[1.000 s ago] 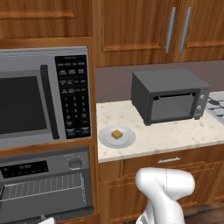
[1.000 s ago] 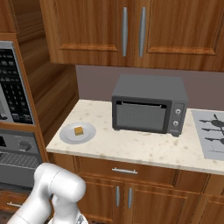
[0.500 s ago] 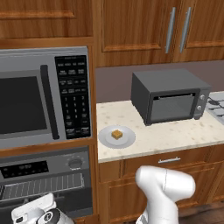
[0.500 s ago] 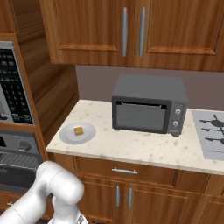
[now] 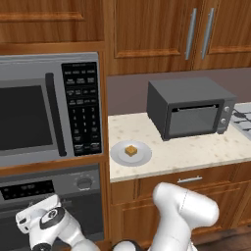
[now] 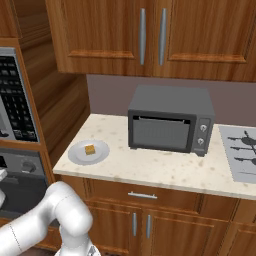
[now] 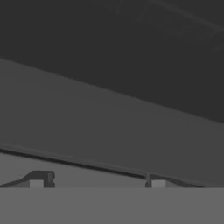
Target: Take the baked cake out of the oven and place it on the plate for cooling. Then close the oven door.
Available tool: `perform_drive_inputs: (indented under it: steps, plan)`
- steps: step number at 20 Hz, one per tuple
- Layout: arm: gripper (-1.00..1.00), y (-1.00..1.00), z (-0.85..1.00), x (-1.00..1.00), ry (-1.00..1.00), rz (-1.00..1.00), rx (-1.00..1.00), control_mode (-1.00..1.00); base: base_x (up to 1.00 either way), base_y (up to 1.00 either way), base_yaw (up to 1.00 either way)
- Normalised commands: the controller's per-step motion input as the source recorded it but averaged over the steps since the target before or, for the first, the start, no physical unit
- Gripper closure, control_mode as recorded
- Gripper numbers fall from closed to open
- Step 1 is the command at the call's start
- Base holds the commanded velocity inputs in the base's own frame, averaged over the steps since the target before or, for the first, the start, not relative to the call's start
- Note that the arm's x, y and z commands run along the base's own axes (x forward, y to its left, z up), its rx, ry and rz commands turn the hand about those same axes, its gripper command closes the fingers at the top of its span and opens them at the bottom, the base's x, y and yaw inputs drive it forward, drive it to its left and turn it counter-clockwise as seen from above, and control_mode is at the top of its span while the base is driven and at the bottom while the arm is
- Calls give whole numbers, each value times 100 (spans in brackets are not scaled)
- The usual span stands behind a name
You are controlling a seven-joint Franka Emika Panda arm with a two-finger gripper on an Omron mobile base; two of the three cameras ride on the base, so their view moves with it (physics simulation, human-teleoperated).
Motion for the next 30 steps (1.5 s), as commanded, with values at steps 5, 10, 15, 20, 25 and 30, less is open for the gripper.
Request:
perform_drive_inputs:
  steps: [5, 10, 15, 20, 25, 30]
  plan:
    - [-100, 6, -30, 69, 0, 0, -23, -100, 0, 0, 0]
    - [-100, 8, -33, 62, 3, 0, -25, -100, 0, 0, 0]
    - [-100, 15, -33, 41, 7, 0, -27, -100, 0, 0, 0]
    - [-100, 16, -30, 26, 2, -2, -22, -100, 0, 0, 0]
    - [-100, 12, -43, 40, 0, -1, -20, -100, 0, 0, 0]
    - [-100, 14, -50, 41, -12, -5, -16, -100, 0, 0, 0]
